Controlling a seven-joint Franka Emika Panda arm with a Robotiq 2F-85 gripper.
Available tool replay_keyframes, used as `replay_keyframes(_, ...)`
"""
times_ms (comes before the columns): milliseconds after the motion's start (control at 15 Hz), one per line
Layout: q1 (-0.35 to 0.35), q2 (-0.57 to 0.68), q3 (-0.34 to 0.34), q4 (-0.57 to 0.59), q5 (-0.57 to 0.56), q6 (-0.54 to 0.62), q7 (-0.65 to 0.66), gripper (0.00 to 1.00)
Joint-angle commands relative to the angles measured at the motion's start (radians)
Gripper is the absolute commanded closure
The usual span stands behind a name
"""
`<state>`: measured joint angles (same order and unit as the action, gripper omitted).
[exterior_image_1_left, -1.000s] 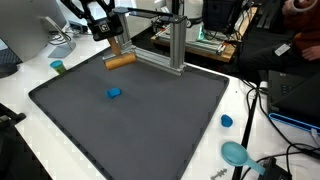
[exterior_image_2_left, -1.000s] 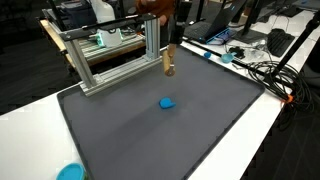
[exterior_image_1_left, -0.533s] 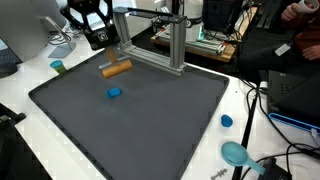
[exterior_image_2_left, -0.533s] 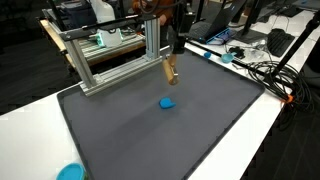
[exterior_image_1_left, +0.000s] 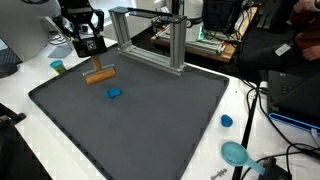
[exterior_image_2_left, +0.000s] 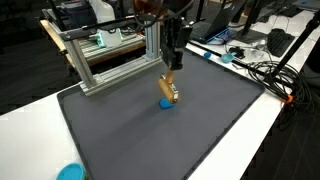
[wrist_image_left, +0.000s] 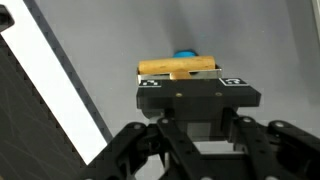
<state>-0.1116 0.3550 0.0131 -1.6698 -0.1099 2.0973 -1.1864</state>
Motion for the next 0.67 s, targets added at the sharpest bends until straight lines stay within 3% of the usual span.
replay_keyframes(0, 0.0, -0.001, -0.001, 0.0, 0.001, -0.001, 0.0, 0.79)
replay_keyframes(600, -0.005, 0.05, 0.015, -0.036, -0.005, 0.056, -0.062, 0.79)
